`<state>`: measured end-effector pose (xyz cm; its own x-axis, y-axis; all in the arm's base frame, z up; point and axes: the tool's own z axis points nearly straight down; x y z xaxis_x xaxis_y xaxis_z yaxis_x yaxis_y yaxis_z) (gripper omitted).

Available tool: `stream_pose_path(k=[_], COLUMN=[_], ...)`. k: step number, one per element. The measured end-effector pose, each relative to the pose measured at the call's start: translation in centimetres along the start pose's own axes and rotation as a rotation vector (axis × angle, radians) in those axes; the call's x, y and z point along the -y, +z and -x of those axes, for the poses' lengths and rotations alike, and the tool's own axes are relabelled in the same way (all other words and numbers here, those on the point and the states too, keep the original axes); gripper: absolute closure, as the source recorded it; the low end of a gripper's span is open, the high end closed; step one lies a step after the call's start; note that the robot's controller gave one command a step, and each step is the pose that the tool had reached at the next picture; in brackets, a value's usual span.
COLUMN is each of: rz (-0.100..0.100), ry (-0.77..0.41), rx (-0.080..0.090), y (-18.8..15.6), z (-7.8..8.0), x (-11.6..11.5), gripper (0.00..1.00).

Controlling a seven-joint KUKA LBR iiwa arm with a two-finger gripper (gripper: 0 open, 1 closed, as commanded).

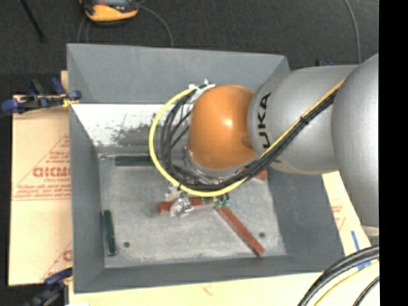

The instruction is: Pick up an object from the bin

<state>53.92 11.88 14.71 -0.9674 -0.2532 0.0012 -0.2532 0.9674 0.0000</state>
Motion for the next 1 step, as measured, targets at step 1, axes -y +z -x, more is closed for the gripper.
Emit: stream_pose_path(k=[1], rz=[0.002], ry=[0.107], rx=[0.004], y=[-6.08], z=[1.39], x=[0.12], gripper=[1.0])
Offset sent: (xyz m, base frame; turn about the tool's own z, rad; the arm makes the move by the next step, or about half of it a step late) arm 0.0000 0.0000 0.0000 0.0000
